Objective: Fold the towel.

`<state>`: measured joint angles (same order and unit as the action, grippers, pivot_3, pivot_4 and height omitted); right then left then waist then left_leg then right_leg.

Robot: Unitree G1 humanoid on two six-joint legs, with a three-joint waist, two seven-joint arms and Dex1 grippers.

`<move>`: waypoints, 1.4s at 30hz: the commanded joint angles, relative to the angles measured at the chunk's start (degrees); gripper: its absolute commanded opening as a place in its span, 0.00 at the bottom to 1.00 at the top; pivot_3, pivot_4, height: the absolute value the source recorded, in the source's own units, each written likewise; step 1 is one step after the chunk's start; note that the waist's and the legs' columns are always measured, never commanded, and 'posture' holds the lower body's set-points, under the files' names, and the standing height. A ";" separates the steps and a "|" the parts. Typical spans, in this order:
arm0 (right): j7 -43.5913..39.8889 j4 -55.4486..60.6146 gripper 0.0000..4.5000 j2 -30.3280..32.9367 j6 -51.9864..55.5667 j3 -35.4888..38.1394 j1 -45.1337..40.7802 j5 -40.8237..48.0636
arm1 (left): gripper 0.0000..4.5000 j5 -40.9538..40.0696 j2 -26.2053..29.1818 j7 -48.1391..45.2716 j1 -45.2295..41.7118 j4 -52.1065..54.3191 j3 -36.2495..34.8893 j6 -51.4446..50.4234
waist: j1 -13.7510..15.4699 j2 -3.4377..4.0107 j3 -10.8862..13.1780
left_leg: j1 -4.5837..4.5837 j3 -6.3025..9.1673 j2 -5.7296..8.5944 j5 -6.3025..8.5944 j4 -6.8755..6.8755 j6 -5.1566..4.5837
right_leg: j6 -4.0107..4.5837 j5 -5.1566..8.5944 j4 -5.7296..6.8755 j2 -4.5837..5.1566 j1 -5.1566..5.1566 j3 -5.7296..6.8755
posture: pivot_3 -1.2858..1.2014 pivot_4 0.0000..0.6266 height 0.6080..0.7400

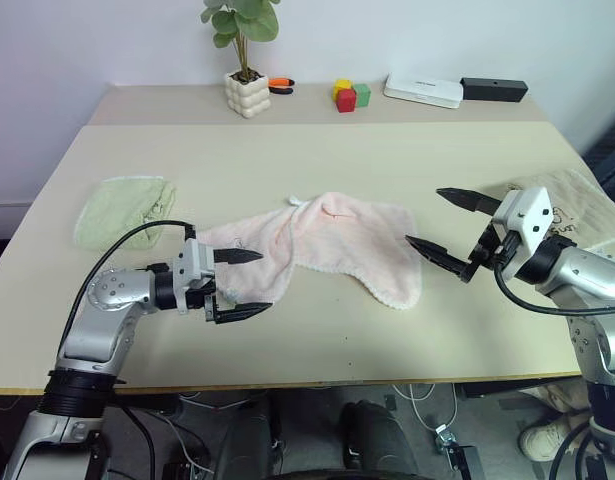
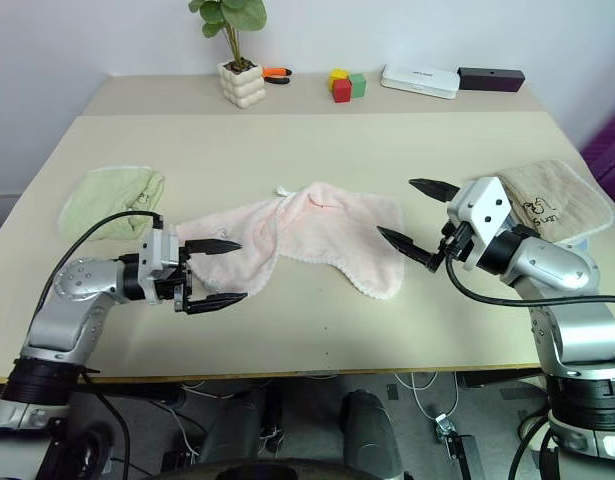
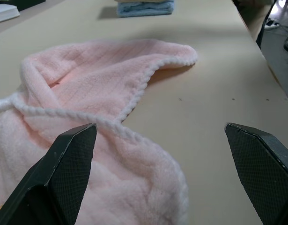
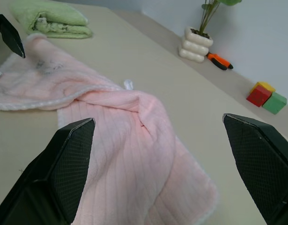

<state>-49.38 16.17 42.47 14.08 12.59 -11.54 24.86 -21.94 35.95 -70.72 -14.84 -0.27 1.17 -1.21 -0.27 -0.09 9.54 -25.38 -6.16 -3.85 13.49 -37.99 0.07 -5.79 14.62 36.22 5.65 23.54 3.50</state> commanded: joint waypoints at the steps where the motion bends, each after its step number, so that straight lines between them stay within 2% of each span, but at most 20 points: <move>1: 0.33 0.80 0.99 0.26 -1.27 0.85 -0.73 -0.30 | 1.00 0.50 0.59 -0.46 -0.79 0.66 0.30 1.06 | -0.06 0.00 0.00 | 0.00 0.00 0.00 0.00 0.00 0.00 | 0.00 0.00 0.00 0.00 0.00 0.00 | 0.52 0.24 0.96; 8: 3.05 3.52 0.99 -1.82 -1.24 0.55 0.76 -0.71 | 1.00 1.40 4.56 -5.92 -2.36 -1.92 0.87 1.85 | -0.09 0.01 0.00 | -0.01 0.00 0.00 0.00 0.00 0.00 | 0.00 0.00 0.01 -0.01 0.01 0.00 | 0.52 0.24 0.96; 11: 4.54 4.25 0.99 -2.85 -1.33 -0.40 0.56 -1.37 | 1.00 1.72 4.56 -6.87 -2.87 -3.24 1.58 1.82 | -0.12 0.01 0.00 | 0.00 0.00 0.00 0.00 0.00 0.00 | 0.01 0.00 0.00 -0.01 0.01 0.00 | 0.52 0.24 0.96; 16: 7.81 5.44 0.99 -6.53 -1.55 -4.17 -1.63 -2.94 | 1.00 2.42 5.54 -6.43 -1.14 -1.72 2.96 -1.28 | -0.34 0.01 0.00 | 0.00 0.01 -0.01 0.00 0.01 0.00 | 0.00 0.00 0.01 -0.01 0.02 0.00 | 0.52 0.24 0.96; 20: 9.88 5.15 0.99 -10.14 -1.76 -8.45 -4.62 -5.03 | 1.00 6.01 6.93 -5.44 0.71 -2.28 3.45 0.91 | -0.40 0.02 0.00 | 0.00 -0.01 -0.02 0.00 0.02 0.00 | 0.00 0.01 0.04 -0.02 0.06 -0.01 | 0.52 0.24 0.96; 25: 11.58 4.13 0.99 -13.50 -2.36 -11.22 -7.29 -6.26 | 1.00 8.70 6.61 -2.78 1.12 -1.73 4.69 1.99 | -0.04 0.01 0.00 | -0.04 0.01 -0.01 0.00 -0.01 0.00 | 0.01 0.01 0.04 -0.01 0.05 0.00 | 0.52 0.24 0.96; 29: 11.89 3.58 0.99 -15.26 -4.23 -11.49 -7.48 -6.59 | 1.00 12.56 3.55 2.13 -0.37 -1.95 7.13 1.76 | 0.35 0.01 0.00 | -0.03 0.00 0.00 0.00 -0.02 0.00 | 0.02 0.01 0.04 -0.01 0.04 -0.01 | 0.52 0.24 0.96; 33: 13.55 3.78 0.99 -16.93 -5.02 -12.17 -7.29 -7.91 | 1.00 12.88 1.49 3.50 -2.57 -3.75 8.27 0.32 | 0.71 0.04 -0.01 | -0.01 -0.01 -0.01 -0.01 -0.02 0.00 | 0.00 0.00 0.10 -0.02 0.06 0.00 | 0.52 0.24 0.96; 37: 14.90 4.56 1.00 -17.96 -5.18 -12.68 -6.98 -8.84 | 0.73 15.13 2.28 3.33 -3.87 -6.19 9.90 -1.27 | 0.81 0.05 -0.02 | -0.01 -0.02 -0.01 -0.01 -0.05 0.01 | 0.00 0.00 0.11 -0.02 0.05 -0.01 | 0.52 0.24 0.96; 42: 15.84 3.50 1.00 -18.02 -6.51 -12.07 -5.74 -9.95 | 0.17 13.31 2.65 1.84 -6.12 -9.16 8.67 -0.02 | 0.83 0.04 -0.03 | 0.02 0.01 -0.01 -0.02 -0.05 0.02 | 0.01 0.01 0.14 -0.02 0.03 0.00 | 0.52 0.24 0.96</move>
<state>-34.21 18.71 24.59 9.17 -0.54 -17.15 15.53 -8.71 37.64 -68.56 -20.78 -8.27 10.84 -1.60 0.56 -0.05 9.51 -25.35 -6.16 -3.86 13.48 -38.04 0.09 -5.78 14.63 36.36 5.63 23.57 3.50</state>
